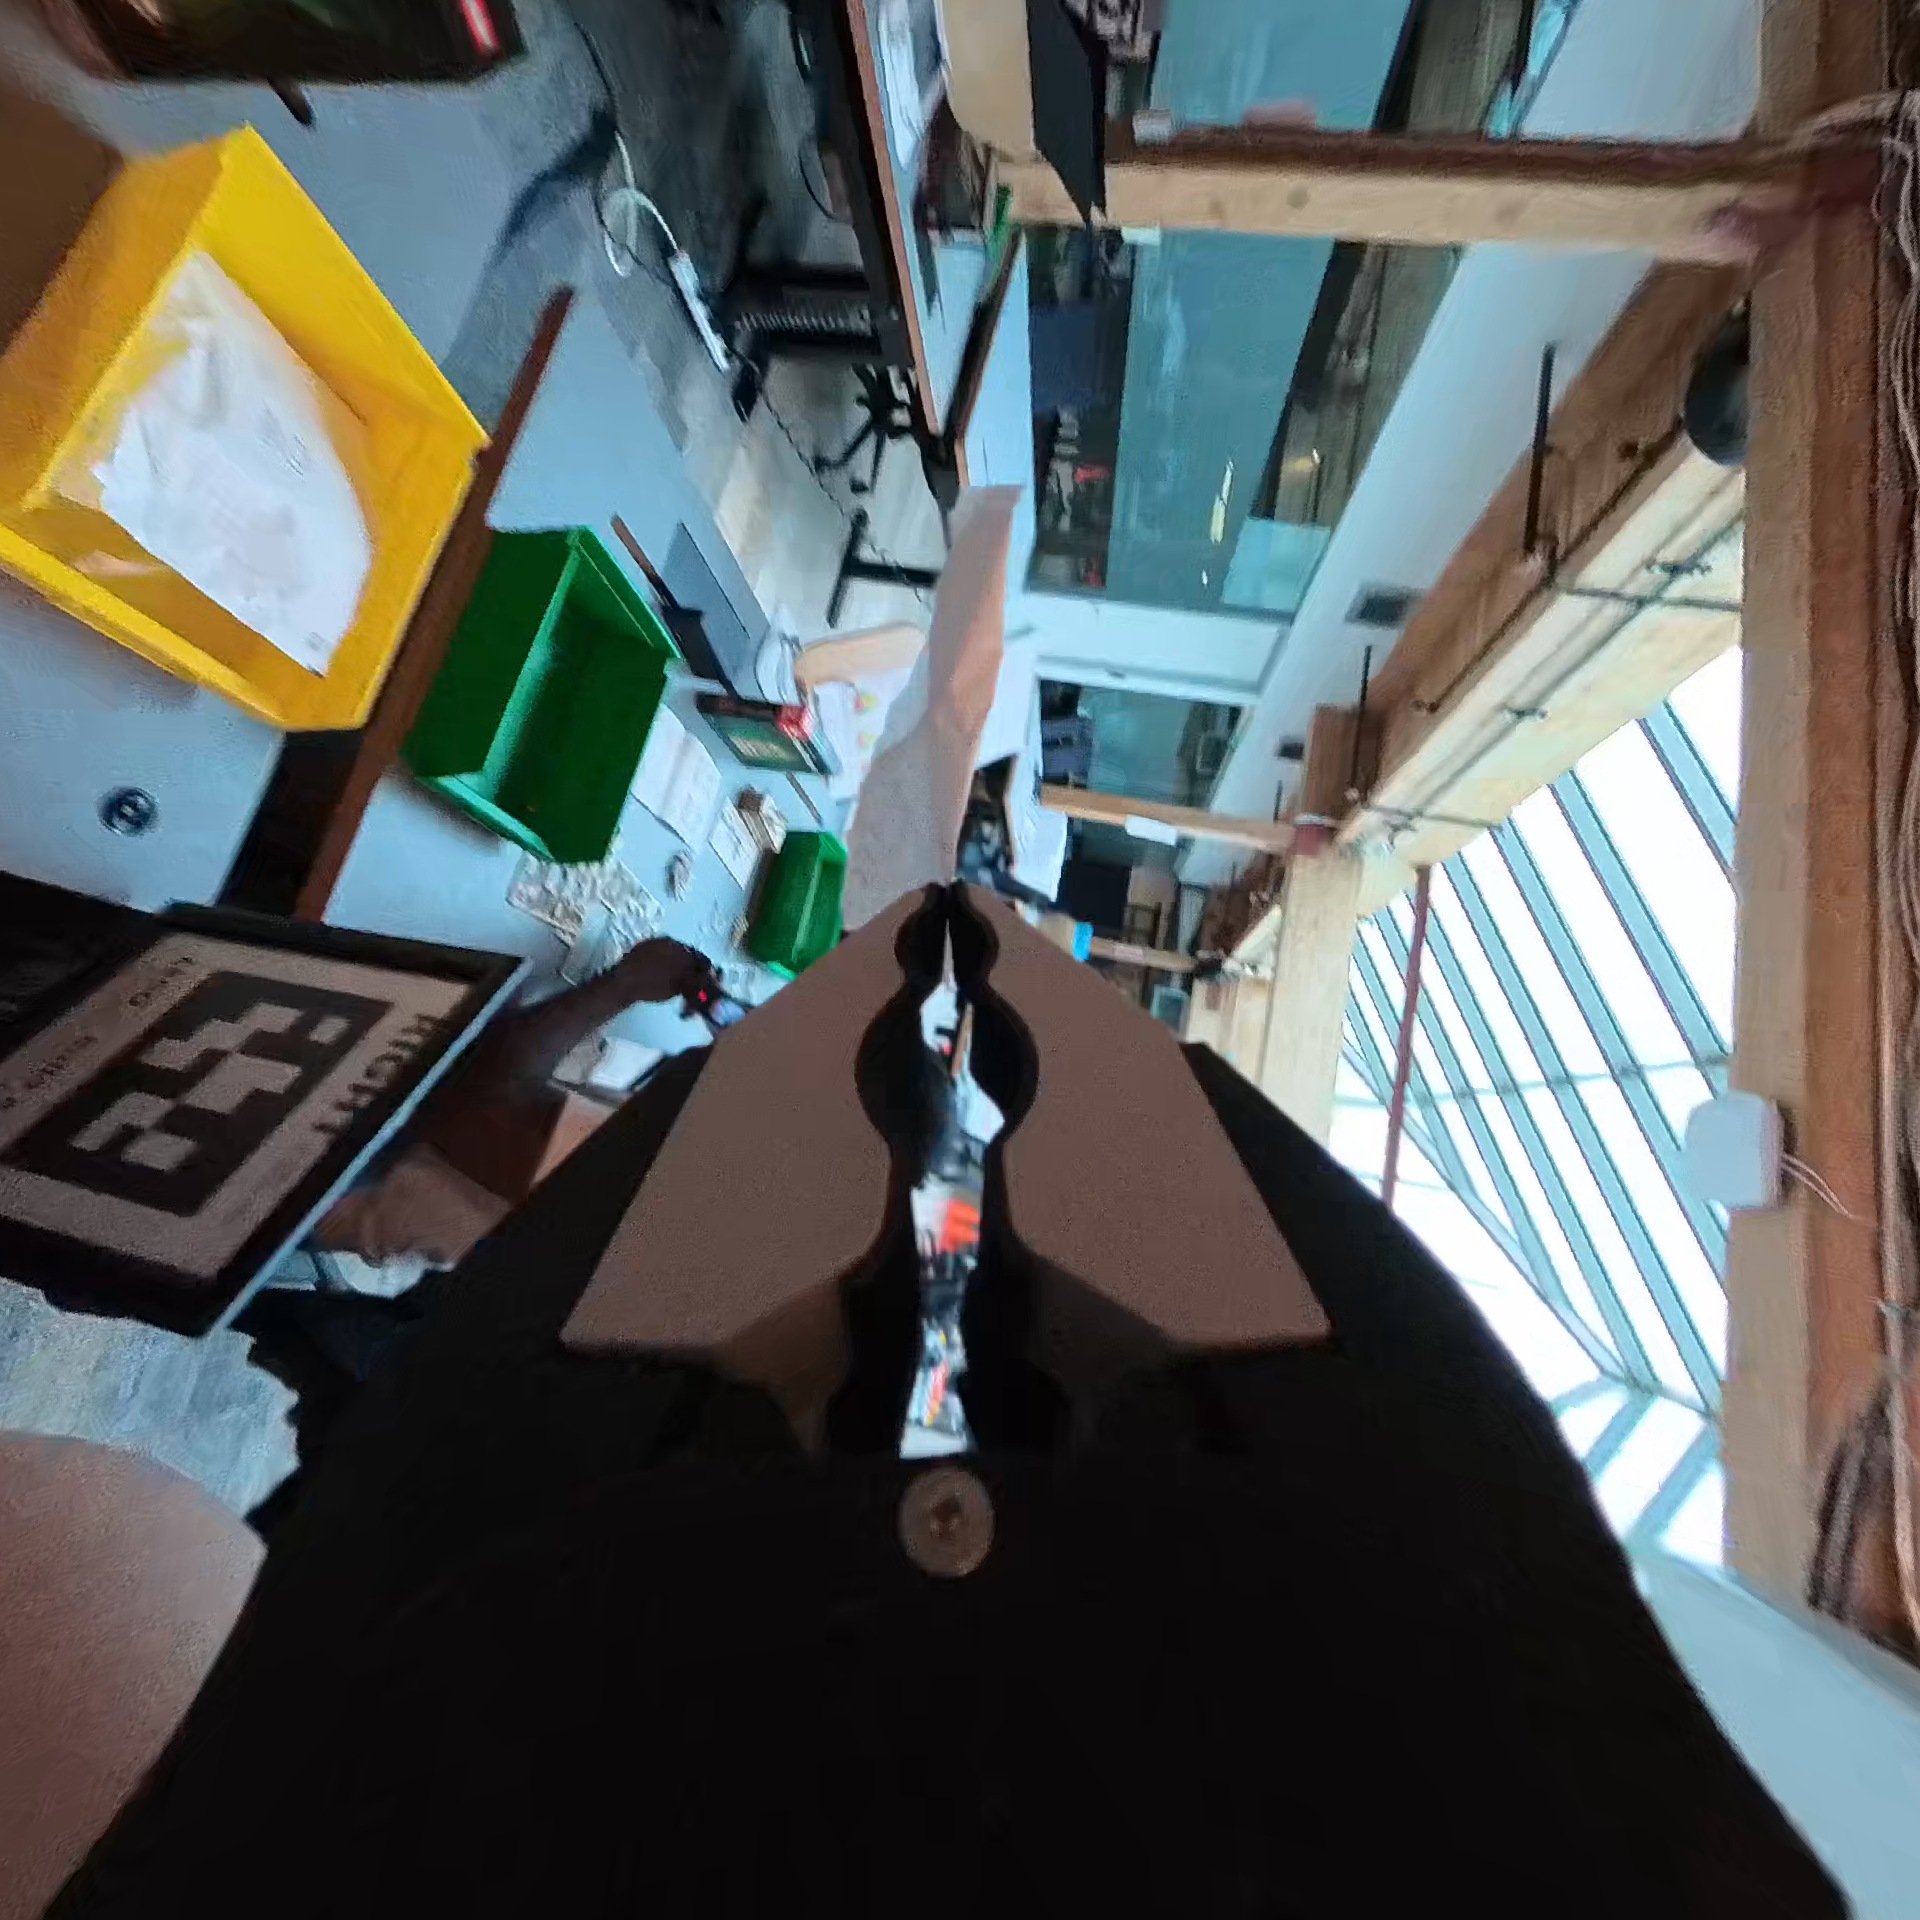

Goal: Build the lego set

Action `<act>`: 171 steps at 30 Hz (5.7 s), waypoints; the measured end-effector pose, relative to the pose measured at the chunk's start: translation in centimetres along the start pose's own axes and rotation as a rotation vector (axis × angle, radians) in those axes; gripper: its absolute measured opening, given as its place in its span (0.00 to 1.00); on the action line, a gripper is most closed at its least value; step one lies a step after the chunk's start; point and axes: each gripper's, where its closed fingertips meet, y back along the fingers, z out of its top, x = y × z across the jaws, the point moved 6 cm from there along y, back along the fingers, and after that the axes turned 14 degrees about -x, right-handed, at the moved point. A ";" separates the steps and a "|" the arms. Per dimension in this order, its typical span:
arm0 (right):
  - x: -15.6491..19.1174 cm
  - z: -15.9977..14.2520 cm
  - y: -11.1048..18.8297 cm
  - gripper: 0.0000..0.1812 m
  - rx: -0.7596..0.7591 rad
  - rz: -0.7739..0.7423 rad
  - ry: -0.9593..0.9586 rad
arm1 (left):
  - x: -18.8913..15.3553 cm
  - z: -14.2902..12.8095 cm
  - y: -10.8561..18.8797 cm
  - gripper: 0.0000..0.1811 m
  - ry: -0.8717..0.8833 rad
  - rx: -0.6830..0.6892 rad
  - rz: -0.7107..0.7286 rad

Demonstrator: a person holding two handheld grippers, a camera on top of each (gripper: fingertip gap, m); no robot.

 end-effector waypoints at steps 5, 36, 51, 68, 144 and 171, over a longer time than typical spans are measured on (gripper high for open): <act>8.7 -0.4 -12.8 0.00 -0.179 0.386 -0.100 | -0.6 0.0 -0.4 0.02 0.017 -0.015 -0.045; 30.3 -0.7 -40.5 0.28 -0.494 -0.143 -0.928 | -1.0 0.7 0.4 0.02 0.003 -0.001 0.027; 34.4 14.7 -33.5 0.27 -0.520 -0.083 -0.780 | -1.8 0.0 0.2 0.02 0.009 0.029 -0.031; 41.9 51.4 -8.7 0.29 -1.670 1.322 -0.420 | 1.5 2.1 4.7 0.02 -0.098 0.147 0.198; 47.6 62.2 -11.6 0.00 -1.738 1.911 -0.620 | 3.4 -0.9 6.5 0.00 -0.265 0.274 0.286; 49.9 61.1 -11.4 0.00 -1.727 1.549 -0.266 | 2.2 -2.2 6.7 0.00 -0.549 0.469 0.229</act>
